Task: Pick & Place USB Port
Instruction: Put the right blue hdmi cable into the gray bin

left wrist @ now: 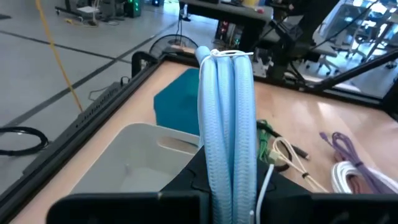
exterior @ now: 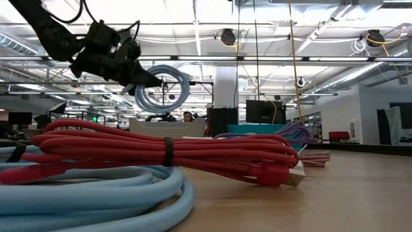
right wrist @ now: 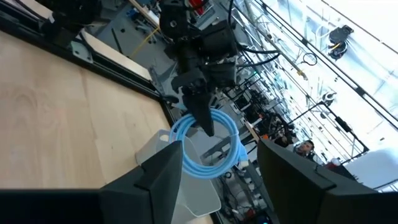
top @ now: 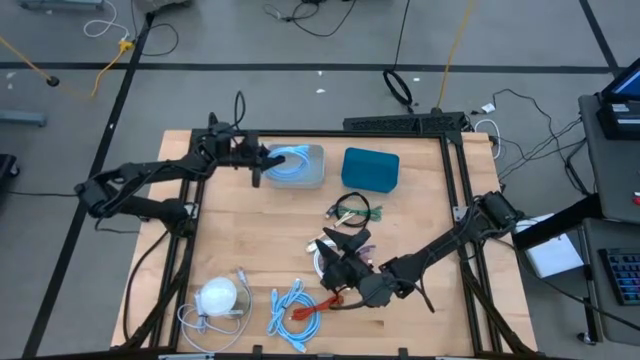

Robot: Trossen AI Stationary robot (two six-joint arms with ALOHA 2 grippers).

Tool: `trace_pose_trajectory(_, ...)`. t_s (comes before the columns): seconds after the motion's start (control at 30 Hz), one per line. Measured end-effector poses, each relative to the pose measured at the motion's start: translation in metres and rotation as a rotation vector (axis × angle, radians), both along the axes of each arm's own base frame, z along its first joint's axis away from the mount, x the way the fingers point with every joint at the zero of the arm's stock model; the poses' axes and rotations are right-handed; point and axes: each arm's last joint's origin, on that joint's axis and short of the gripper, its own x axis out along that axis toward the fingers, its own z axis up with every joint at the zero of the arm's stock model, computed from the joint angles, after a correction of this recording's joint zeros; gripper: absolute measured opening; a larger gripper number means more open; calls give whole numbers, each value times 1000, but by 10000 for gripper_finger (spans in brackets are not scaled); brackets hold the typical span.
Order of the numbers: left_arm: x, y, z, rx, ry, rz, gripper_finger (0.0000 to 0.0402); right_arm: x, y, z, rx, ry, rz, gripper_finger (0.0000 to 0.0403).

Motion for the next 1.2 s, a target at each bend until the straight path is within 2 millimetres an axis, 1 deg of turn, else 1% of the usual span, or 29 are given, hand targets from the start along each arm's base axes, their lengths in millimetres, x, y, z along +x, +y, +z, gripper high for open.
trace_pose_trajectory(0.17, 5, 5, -11, 1, 26, 11, 27, 1, -2, -1, 8, -2, -3, 200)
trace_pose_trajectory(0.4, 18, 15, -38, -11, 73, 24, 27, 2, -5, -3, 13, 3, -12, 201)
trace_pose_trajectory(0.53, 26, 22, -46, -27, 94, 27, 27, 2, -5, -4, 16, 2, -12, 198)
trace_pose_trajectory(0.67, 33, 23, -51, -49, 112, 4, 27, 2, -5, -4, 16, 1, -13, 197)
trace_pose_trajectory(0.87, 34, 22, -55, -89, 151, 9, 27, 2, -5, -5, 17, 3, -14, 197)
trace_pose_trajectory(0.93, 32, 21, -58, -119, 179, 22, 40, 2, -5, -5, 20, 1, -15, 196)
trace_pose_trajectory(1.1, 32, 21, -57, -136, 180, 47, 115, 2, -5, -5, 32, -10, -16, 196)
trace_pose_trajectory(1.2, 35, 19, -57, -117, 192, 83, 149, 2, -5, -5, 31, -10, -16, 197)
